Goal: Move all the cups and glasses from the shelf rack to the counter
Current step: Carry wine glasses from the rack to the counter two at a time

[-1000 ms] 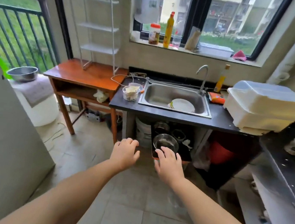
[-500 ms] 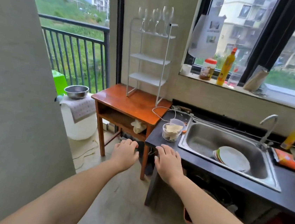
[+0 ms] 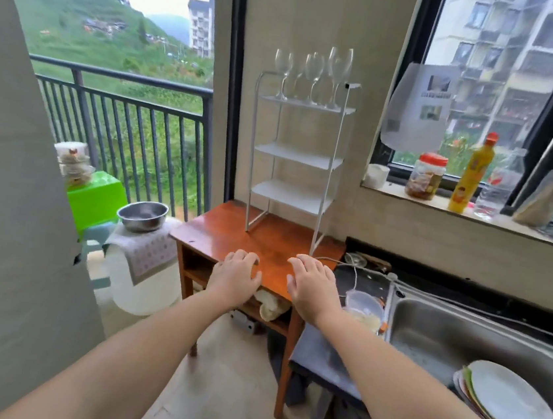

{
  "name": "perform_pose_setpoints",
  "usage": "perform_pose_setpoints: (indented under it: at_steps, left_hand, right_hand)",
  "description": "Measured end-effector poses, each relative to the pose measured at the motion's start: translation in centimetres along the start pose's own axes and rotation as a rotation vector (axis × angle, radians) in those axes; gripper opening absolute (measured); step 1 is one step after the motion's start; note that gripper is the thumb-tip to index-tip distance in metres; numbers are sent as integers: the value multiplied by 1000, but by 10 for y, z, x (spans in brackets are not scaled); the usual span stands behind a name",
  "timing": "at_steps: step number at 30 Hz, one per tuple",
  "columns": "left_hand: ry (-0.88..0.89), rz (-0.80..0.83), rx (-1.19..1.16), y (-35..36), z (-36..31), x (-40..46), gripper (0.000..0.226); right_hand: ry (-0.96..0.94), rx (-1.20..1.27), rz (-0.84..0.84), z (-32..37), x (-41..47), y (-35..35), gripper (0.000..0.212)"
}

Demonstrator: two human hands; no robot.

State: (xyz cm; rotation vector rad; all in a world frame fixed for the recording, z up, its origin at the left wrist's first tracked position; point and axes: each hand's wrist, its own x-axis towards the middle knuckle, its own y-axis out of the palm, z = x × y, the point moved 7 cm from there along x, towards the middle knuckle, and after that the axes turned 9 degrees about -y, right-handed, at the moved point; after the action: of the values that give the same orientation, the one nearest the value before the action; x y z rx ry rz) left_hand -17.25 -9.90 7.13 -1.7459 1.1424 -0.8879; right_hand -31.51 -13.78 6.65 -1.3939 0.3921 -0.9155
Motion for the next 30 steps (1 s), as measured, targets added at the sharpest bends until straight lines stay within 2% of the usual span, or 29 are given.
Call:
perform_pose_setpoints:
  at_steps: [6, 12, 20, 25, 27, 30]
  left_hand:
    - [145, -53, -58, -40, 2, 130, 31]
    - [252, -58, -116, -83, -9, 233, 36]
    - [424, -77, -189, -113, -82, 339, 38]
    - [418, -135, -240, -144, -116, 406, 38]
    - [415, -160, -302, -159, -130, 432, 36]
    - [342, -181, -471, -183, -144, 469, 30]
  right_hand:
    - [93, -63, -175, -17, 120, -20, 40]
    - [159, -72, -230, -29, 212, -51, 43]
    - [200, -112, -380, -71, 314, -120, 40]
    - [186, -90, -538, -93, 372, -174, 38]
    - [242, 11, -608, -107, 392, -189, 41]
    - [400, 353, -667, -139, 421, -198, 48]
